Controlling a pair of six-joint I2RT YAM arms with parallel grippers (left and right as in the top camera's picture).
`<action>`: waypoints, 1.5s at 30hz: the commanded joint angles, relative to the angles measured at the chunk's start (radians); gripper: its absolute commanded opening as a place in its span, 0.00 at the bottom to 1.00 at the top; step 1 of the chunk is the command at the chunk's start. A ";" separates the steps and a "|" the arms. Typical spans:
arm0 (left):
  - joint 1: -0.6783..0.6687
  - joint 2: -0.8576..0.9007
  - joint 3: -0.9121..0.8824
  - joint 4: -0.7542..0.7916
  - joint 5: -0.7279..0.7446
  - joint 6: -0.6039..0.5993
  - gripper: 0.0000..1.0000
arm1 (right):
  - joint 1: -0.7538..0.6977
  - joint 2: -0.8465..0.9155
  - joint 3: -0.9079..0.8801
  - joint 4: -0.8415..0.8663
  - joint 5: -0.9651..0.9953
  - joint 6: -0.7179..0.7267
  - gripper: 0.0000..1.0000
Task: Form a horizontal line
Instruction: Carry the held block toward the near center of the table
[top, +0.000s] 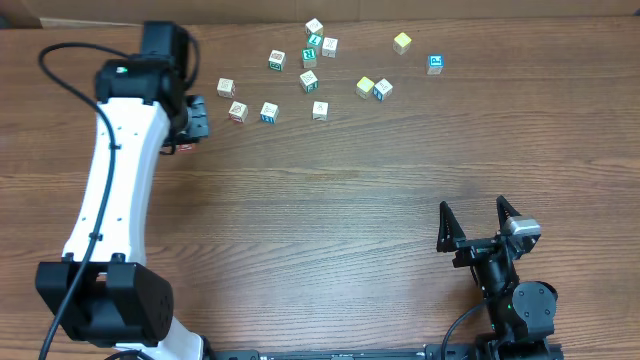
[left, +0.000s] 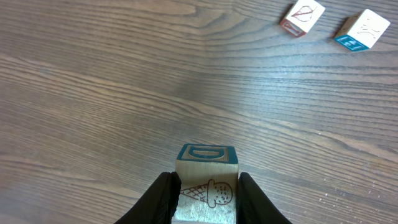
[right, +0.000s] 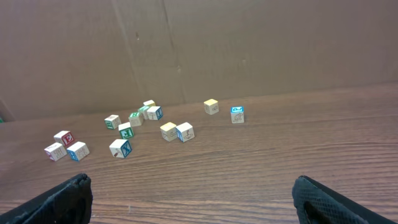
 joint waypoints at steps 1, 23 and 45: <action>0.044 -0.014 -0.032 0.006 0.114 0.071 0.25 | 0.003 -0.005 -0.010 0.005 0.002 -0.007 1.00; 0.042 -0.013 -0.486 0.446 0.277 0.188 0.26 | 0.003 -0.005 -0.010 0.005 0.002 -0.007 1.00; -0.304 -0.013 -0.575 0.332 0.312 -0.154 0.15 | 0.003 -0.005 -0.010 0.005 0.002 -0.007 1.00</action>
